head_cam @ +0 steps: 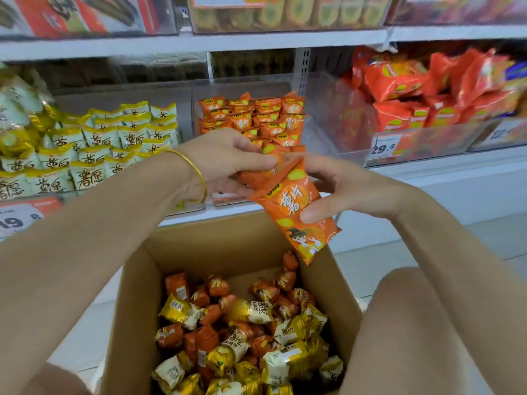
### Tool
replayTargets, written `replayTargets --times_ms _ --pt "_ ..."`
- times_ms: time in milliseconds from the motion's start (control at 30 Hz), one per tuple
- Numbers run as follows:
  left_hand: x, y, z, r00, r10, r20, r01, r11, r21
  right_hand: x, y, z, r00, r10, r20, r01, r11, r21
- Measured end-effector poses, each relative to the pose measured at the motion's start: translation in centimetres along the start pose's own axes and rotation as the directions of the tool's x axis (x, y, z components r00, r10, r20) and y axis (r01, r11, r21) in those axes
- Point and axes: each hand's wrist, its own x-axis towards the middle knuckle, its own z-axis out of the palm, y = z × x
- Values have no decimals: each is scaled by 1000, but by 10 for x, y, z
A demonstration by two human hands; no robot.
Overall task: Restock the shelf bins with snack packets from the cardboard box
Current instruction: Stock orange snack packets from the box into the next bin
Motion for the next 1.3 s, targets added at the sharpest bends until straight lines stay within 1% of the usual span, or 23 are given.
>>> replayTargets --times_ms 100,167,200,233,267,300,333,367,433,500,567,633,733,833,867,933,1000,1033,1067,1133,1200,1300 --pt "38 24 17 992 108 -66 -105 993 50 2 1 -37 1000 5 -25 -5 1000 5" --pt "66 35 25 983 151 -103 -147 988 39 8 7 -65 993 -1 -122 4 1000 25" --pt "80 39 26 977 168 -134 -167 986 22 13 12 -79 980 -11 -199 17 999 32" --pt "95 40 25 962 198 -187 -191 980 54 19 15 -92 959 -16 -284 32 998 50" --pt "109 38 21 935 251 -251 -206 960 191 26 19 -107 932 -15 -363 44 996 71" --pt "124 36 17 898 325 -296 -192 896 401 35 22 -121 907 0 -422 47 994 101" --pt "134 30 12 868 392 -305 -146 789 597 43 25 -130 890 23 -455 36 992 122" --pt "144 23 7 858 434 -275 -112 680 725 52 28 -137 881 61 -470 1 992 130" --pt "168 7 -1 890 413 -194 -70 543 837 74 41 -151 880 135 -454 -94 989 113" --pt "188 -8 -3 936 322 -141 -14 436 900 94 60 -157 885 218 -411 -174 974 143" --pt "196 -15 -3 973 192 -130 53 359 932 107 78 -158 875 288 -390 -228 954 193" --pt "199 -17 -6 987 103 -122 84 313 946 112 91 -156 885 310 -347 -249 946 208" --pt "192 -12 -11 994 20 -108 97 311 945 113 105 -154 927 270 -261 -223 955 195" --pt "188 -12 -14 995 14 -100 89 342 935 114 109 -152 948 237 -213 -182 952 247" --pt "187 -13 -14 995 36 -96 77 360 930 115 110 -151 951 234 -202 -173 945 279" --pt "185 -13 -12 985 142 -95 26 423 906 115 111 -150 946 233 -225 -159 940 301" --pt "181 -13 -10 948 303 -98 -66 487 871 111 107 -148 934 235 -270 -170 955 243" --pt "180 -12 -8 931 354 -93 -98 485 869 109 104 -147 932 229 -282 -178 965 193" --pt "179 -11 -5 930 359 -79 -107 469 877 107 102 -146 930 228 -287 -195 971 141" --pt "180 -10 0 960 273 -64 -68 446 893 105 96 -145 916 256 -308 -255 966 45" --pt "182 -10 1 978 190 -89 2 414 910 104 91 -140 887 312 -341 -332 943 -1" --pt "183 -10 -2 974 198 -107 21 396 918 107 88 -130 852 371 -369 -386 922 36"
